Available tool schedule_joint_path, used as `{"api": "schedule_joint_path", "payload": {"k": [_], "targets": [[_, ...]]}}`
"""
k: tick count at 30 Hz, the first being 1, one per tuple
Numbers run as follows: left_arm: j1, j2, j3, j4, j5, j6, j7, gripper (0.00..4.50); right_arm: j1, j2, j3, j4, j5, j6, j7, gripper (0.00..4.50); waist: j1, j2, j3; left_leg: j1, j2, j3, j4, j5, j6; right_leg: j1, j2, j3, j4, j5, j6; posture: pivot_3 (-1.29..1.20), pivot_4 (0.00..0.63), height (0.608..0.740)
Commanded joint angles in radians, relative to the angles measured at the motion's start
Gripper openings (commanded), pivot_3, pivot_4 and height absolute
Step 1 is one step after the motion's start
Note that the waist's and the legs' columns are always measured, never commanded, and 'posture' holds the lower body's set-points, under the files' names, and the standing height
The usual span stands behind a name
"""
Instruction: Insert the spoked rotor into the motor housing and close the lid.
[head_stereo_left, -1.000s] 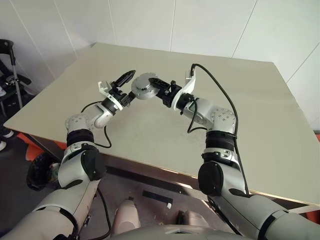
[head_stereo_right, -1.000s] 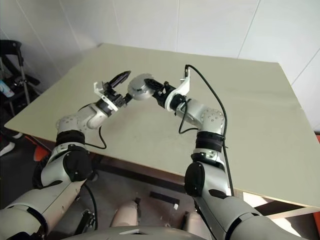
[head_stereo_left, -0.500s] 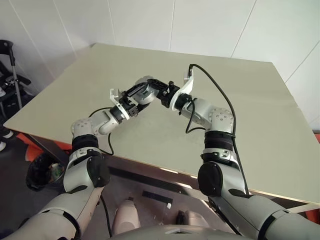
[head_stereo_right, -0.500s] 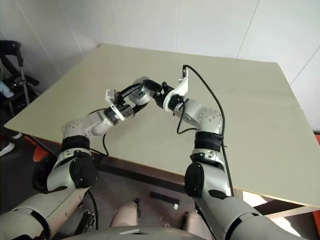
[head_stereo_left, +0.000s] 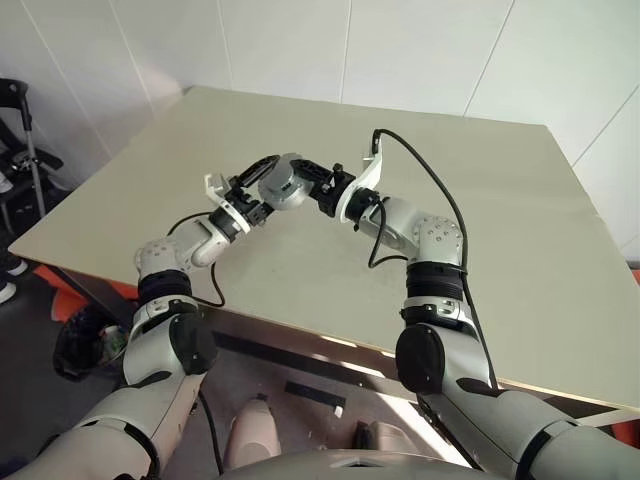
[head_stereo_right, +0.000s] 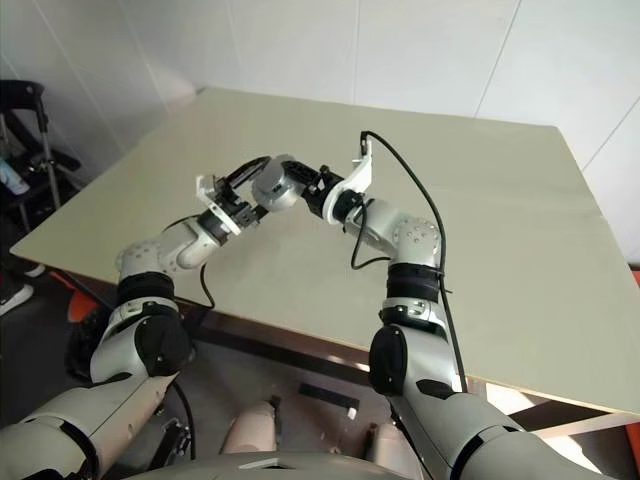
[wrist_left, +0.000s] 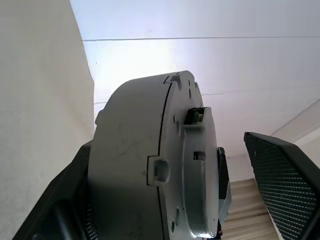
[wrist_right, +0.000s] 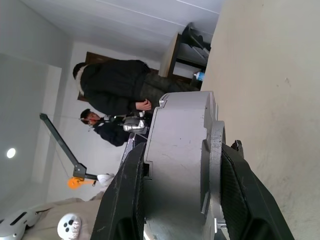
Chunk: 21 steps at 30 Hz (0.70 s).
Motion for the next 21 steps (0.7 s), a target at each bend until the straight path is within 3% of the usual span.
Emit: {"api": "schedule_joint_path", "payload": {"k": [1,10,17,21], "targets": [[-0.002,0.008,-0.009,-0.052,-0.031,0.002,-0.02,4.24,-0.033,0.001,-0.005,-0.013,0.026,-0.022,0.019,1.94,0.0,0.0,0.0,0.0,0.0,0.0,0.0,0.0,0.0,0.0,0.0,0.0,0.0,0.0,0.0,0.0,0.0,0.74],[0.052,-0.017,-0.071,-0.146,-0.028,0.003,-0.027,4.24,-0.035,-0.011,-0.006,-0.004,0.025,-0.03,0.023,1.94,0.0,0.0,0.0,0.0,0.0,0.0,0.002,0.0,0.0,0.0,0.0,0.0,0.001,0.0,0.0,0.0,0.0,0.74],[0.052,-0.019,-0.066,-0.151,-0.047,-0.008,-0.018,2.58,-0.037,-0.019,-0.004,0.005,0.02,-0.032,0.028,1.94,-0.001,0.0,0.0,-0.001,0.0,0.0,0.004,0.0,0.0,0.0,0.0,0.0,0.002,0.0,0.0,0.0,0.0,0.74],[0.055,-0.017,-0.075,-0.15,-0.054,-0.015,-0.016,2.44,-0.037,-0.022,0.001,0.009,0.022,-0.036,0.034,1.94,-0.001,0.0,0.0,-0.001,0.0,0.0,0.005,0.0,0.0,0.0,0.0,0.001,0.002,0.0,0.0,0.0,0.0,0.74]]}}
